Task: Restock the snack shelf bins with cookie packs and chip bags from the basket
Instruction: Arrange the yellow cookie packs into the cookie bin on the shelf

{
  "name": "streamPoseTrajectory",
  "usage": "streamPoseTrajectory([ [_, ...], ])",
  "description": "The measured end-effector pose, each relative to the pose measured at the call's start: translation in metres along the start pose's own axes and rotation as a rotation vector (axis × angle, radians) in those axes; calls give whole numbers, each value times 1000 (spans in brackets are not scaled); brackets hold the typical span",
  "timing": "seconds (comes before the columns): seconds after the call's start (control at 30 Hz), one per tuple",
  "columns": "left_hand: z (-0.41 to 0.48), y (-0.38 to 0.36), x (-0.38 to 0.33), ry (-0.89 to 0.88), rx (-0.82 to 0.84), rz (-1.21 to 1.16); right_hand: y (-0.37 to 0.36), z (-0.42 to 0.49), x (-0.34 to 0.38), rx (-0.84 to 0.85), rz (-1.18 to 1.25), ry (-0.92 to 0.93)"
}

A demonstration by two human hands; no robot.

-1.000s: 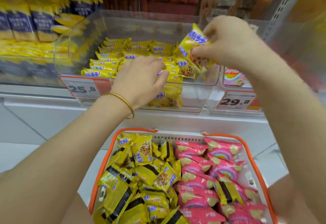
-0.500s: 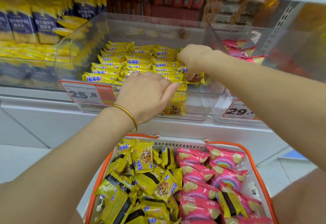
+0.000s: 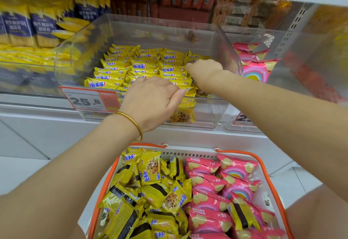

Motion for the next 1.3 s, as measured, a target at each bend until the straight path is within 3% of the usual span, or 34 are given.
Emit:
streamPoseTrajectory([
  [0.13,-2,3,0,-22,-17,-48,16,-12,-4,11,173,0],
  [0.27,-17,31,1,-43,-190,-90,51,-66,2,-350,412,88],
  [0.33,-30,39,4,-47,-183,-87,49,-110,17,-441,620,185],
  [0.4,-44,40,9,-47,-141,-96,13,-141,47,-291,760,227],
  [0.53,-67,30,13,-42,-54,-101,-105,-151,131,303,817,251],
  [0.63,-74,28,9,-45,-20,-108,-152,-161,177,517,839,266],
  [0.77,-73,28,5,-60,-34,-94,-172,-180,203,495,602,315],
  [0.83,-71,28,5,-61,-42,-90,-173,-177,196,488,685,282],
  [0.97,-68,26,0,-76,-10,-177,-167,-162,147,611,1118,138],
  [1.13,-64,14,-7,-64,160,-349,-146,-167,77,758,2029,-41],
  [1.2,-64,5,-12,-53,290,-366,-134,-169,57,741,2223,-9],
  [1.3,-65,-5,-21,-84,500,-350,-118,-171,38,700,2323,3],
])
Point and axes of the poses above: each hand's wrist, its own z-axis towards the middle knuckle, its own y-axis out of the back of the hand, x = y × z, the point moved 4 cm from there along z, towards the middle knuckle, and after that the axes turned 15 degrees about z, right-handed, at the moved point
